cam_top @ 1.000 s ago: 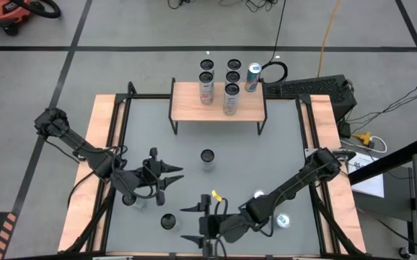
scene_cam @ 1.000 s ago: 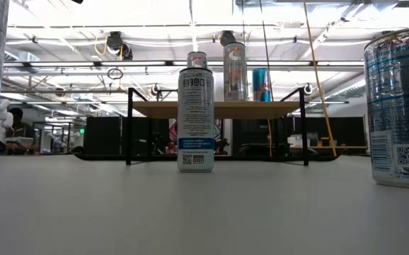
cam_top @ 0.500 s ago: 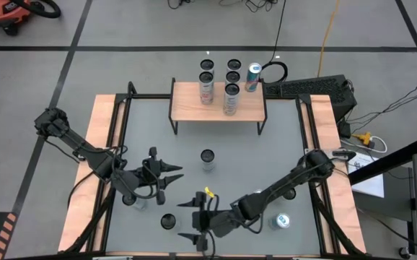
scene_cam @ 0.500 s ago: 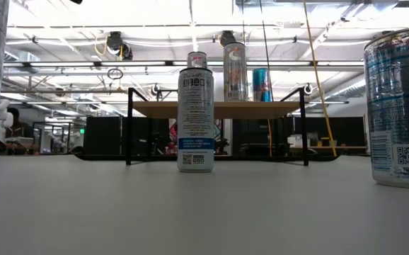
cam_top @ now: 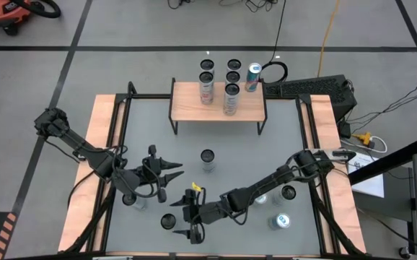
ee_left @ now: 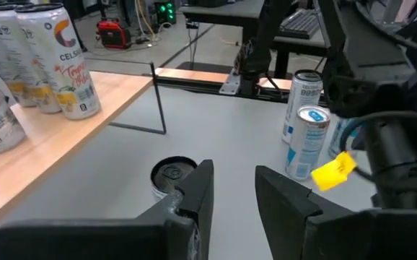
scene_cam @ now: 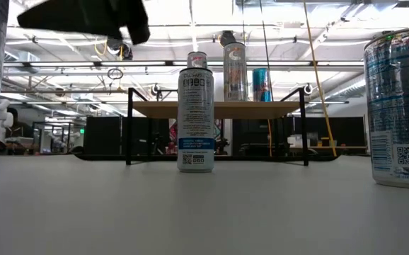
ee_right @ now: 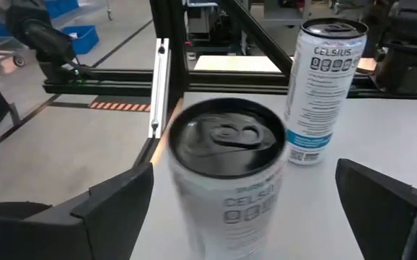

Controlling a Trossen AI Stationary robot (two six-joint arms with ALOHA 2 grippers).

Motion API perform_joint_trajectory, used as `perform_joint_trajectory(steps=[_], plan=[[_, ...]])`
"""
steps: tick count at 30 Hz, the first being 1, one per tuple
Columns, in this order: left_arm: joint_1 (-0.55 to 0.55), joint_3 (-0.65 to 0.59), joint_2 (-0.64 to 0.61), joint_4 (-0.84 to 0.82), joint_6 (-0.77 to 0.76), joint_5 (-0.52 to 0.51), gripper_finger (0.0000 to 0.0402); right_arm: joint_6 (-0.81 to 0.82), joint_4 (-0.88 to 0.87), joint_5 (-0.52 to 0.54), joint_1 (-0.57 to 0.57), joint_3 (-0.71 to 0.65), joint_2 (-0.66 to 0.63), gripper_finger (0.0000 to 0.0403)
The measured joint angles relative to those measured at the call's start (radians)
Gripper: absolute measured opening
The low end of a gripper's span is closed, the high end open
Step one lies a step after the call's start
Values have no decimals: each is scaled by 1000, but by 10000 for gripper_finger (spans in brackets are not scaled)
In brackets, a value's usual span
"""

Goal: Place canned beverage on shelf
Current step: Put the white pink soda can on the shelf aligned with the other white pink soda cans

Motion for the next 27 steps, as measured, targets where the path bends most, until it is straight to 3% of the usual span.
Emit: perform_joint_trajectory(steps=[5,10,17,27], plan=[[2,0,0,-1,0,-1,104,-16,83,-26,-20,0,37,360],[2,0,0,-1,6,-1,104,-36,142,-124,-27,0,55,334],[3,0,0,0,5,-12,104,-75,154,-126,-36,-1,55,294],[2,0,0,-5,3,-12,104,-52,158,-209,-59,-1,55,189]])
